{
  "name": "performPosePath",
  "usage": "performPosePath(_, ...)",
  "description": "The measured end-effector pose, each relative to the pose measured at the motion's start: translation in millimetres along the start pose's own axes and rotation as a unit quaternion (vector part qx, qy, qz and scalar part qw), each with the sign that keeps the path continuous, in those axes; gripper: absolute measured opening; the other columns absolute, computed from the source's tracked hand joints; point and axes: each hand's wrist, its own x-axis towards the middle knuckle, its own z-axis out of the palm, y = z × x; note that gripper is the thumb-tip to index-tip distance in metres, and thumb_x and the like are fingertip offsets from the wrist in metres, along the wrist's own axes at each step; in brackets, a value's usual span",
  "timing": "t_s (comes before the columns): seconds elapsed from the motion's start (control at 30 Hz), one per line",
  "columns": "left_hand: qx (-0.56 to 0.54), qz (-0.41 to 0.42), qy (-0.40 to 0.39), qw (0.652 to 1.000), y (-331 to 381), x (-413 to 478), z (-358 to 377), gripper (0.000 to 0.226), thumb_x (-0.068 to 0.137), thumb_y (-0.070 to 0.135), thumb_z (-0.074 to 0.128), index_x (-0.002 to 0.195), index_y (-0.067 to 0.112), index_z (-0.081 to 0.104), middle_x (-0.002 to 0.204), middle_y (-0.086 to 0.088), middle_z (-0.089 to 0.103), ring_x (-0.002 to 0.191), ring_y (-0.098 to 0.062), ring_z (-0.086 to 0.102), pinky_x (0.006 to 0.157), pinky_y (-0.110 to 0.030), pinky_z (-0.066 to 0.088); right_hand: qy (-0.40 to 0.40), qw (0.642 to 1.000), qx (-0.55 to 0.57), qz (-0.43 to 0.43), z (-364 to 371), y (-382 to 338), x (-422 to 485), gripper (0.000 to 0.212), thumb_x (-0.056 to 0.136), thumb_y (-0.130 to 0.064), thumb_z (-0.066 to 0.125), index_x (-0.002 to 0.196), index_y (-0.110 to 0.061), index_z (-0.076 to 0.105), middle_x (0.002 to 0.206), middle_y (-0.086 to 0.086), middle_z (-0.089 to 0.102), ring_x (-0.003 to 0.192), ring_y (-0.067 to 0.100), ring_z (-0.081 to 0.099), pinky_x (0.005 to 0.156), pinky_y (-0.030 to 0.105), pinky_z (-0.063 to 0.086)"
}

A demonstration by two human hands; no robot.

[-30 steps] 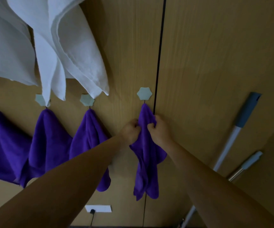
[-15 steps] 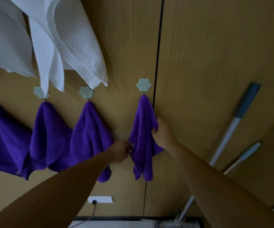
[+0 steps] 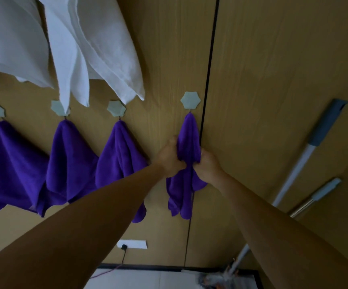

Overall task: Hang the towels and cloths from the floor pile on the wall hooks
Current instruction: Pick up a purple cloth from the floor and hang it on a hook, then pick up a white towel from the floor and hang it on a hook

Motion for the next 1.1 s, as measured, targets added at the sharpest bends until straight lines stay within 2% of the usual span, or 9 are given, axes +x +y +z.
performPosePath(0.07, 0.017, 0.001, -0.002, 1.0, -9, -3, 0, 0.068, 0.071, 0.001, 0.068, 0.132, 0.01, 0.042, 0.111, -0.003, 0.06, 0.105, -0.024, 0.06, 0.078, -0.027, 0.048, 0.032, 0.999, -0.017, 0.021, -7, 8, -4, 0.029, 0.086, -0.005, 0.053, 0.113, -0.013, 0.061, 0.102, 0.008, 0.069, 0.095, 0.027, 0.063, 0.084, 0.04, 0.052)
performPosePath(0.17, -0.02, 0.007, -0.004, 1.0, -20, -9, -6, 0.057, 0.073, -0.005, 0.058, 0.127, 0.009, 0.049, 0.116, -0.006, 0.062, 0.109, -0.023, 0.058, 0.089, -0.025, 0.045, 0.095, 0.995, -0.024, 0.035, -15, 17, -12, 0.025, 0.086, -0.008, 0.053, 0.108, -0.018, 0.059, 0.09, 0.001, 0.066, 0.087, 0.024, 0.064, 0.077, 0.039, 0.053)
performPosePath(0.33, 0.001, -0.031, 0.004, 1.0, -15, -5, 0, 0.056, 0.077, 0.001, 0.06, 0.132, 0.007, 0.047, 0.12, -0.011, 0.062, 0.111, -0.027, 0.058, 0.095, -0.032, 0.047, 0.035, 0.997, -0.062, 0.04, -7, 15, -16, 0.026, 0.093, -0.011, 0.05, 0.117, -0.007, 0.059, 0.108, 0.014, 0.068, 0.099, 0.032, 0.063, 0.085, 0.039, 0.051)
performPosePath(0.4, -0.017, -0.042, -0.011, 0.999, -14, -10, 5, 0.06, 0.076, 0.005, 0.067, 0.132, 0.007, 0.046, 0.119, -0.012, 0.063, 0.111, -0.028, 0.059, 0.094, -0.039, 0.049, 0.025, 0.997, -0.055, 0.048, -3, 10, -16, 0.031, 0.092, -0.013, 0.053, 0.122, -0.007, 0.057, 0.112, 0.015, 0.067, 0.102, 0.033, 0.063, 0.088, 0.042, 0.05)
performPosePath(0.53, 0.015, -0.089, -0.018, 0.996, -36, -44, 8, 0.081, 0.072, 0.018, 0.077, 0.14, 0.012, 0.034, 0.126, -0.007, 0.056, 0.109, -0.02, 0.057, 0.083, -0.024, 0.044, 0.03, 0.996, -0.037, 0.081, 12, 11, -41, 0.041, 0.087, -0.02, 0.062, 0.126, -0.009, 0.052, 0.116, 0.012, 0.065, 0.103, 0.031, 0.062, 0.088, 0.041, 0.05)
performPosePath(0.7, 0.034, -0.123, -0.084, 0.988, -83, -121, 25, 0.097, 0.073, 0.022, 0.078, 0.15, 0.013, 0.018, 0.147, -0.016, 0.036, 0.13, -0.029, 0.044, 0.102, -0.029, 0.04, 0.068, 0.985, -0.02, 0.158, 61, 29, -98, 0.023, 0.083, -0.017, 0.063, 0.104, -0.01, 0.058, 0.104, 0.013, 0.06, 0.097, 0.031, 0.062, 0.08, 0.033, 0.047)
performPosePath(0.83, 0.04, -0.156, -0.151, 0.975, -143, -222, 29, 0.093, 0.078, 0.024, 0.075, 0.15, 0.013, 0.018, 0.147, -0.012, 0.037, 0.128, -0.026, 0.046, 0.104, -0.026, 0.035, -0.03, 0.972, -0.099, 0.21, 141, 43, -170, 0.061, 0.086, -0.026, 0.064, 0.138, -0.004, 0.042, 0.136, 0.018, 0.049, 0.122, 0.031, 0.052, 0.1, 0.038, 0.044)
performPosePath(0.93, 0.039, -0.202, -0.181, 0.962, -203, -305, 29, 0.09, 0.079, 0.026, 0.073, 0.15, 0.014, 0.018, 0.149, -0.011, 0.035, 0.13, -0.027, 0.044, 0.111, -0.041, 0.032, -0.087, 0.97, -0.107, 0.2, 210, 48, -233, 0.061, 0.087, -0.025, 0.063, 0.142, -0.008, 0.04, 0.142, 0.014, 0.045, 0.128, 0.029, 0.048, 0.106, 0.035, 0.04)
performPosePath(1.1, 0.048, -0.317, -0.23, 0.919, -313, -447, 48, 0.09, 0.079, 0.033, 0.071, 0.15, 0.018, 0.018, 0.15, -0.01, 0.033, 0.132, -0.028, 0.042, 0.104, -0.038, 0.041, -0.224, 0.943, -0.135, 0.208, 331, 94, -342, 0.055, 0.091, -0.03, 0.058, 0.142, -0.015, 0.042, 0.144, 0.009, 0.043, 0.129, 0.026, 0.046, 0.106, 0.035, 0.039)
